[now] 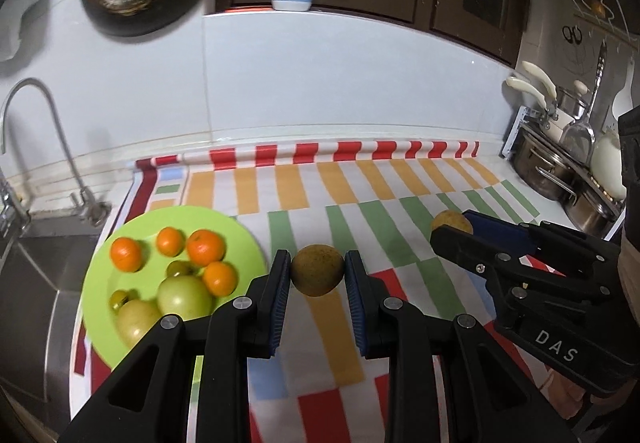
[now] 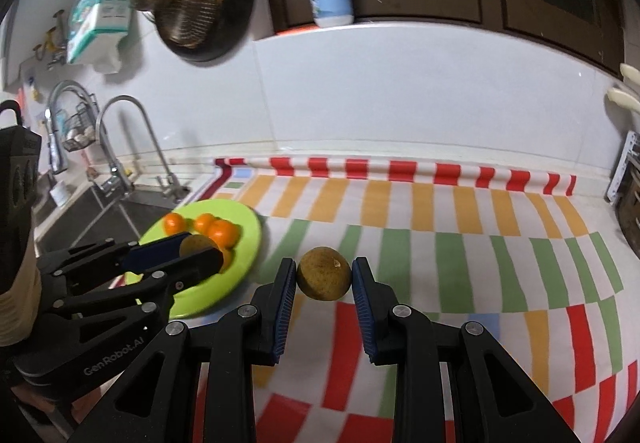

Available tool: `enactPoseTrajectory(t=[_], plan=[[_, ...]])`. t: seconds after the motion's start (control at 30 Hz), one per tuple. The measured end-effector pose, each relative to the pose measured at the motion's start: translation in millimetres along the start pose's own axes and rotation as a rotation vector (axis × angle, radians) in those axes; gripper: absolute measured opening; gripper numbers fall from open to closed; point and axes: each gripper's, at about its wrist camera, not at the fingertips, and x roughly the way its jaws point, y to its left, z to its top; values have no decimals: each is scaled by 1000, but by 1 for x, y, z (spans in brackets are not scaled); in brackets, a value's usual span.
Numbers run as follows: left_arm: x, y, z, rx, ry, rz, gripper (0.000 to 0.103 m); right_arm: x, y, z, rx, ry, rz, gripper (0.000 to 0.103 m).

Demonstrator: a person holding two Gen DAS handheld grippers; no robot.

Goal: Organize fruits
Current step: 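Carry both small yellow fruits over the green plate, then open both grippers to drop the small yellow fruits onto the plate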

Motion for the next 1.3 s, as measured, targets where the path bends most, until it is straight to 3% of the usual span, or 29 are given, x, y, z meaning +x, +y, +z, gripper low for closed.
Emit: enactPoseTrajectory(t=[0.33, 0.77, 1.3], plan=[[-32, 31, -7, -24, -30, 45, 28, -7, 39, 3, -25, -23, 52, 30], [-53, 71, -1, -5, -71, 51, 28, -2, 81, 18, -42, -59, 74, 30], [-29, 142, -17, -20, 1, 49, 28, 63, 137, 23, -77, 19, 124, 30]])
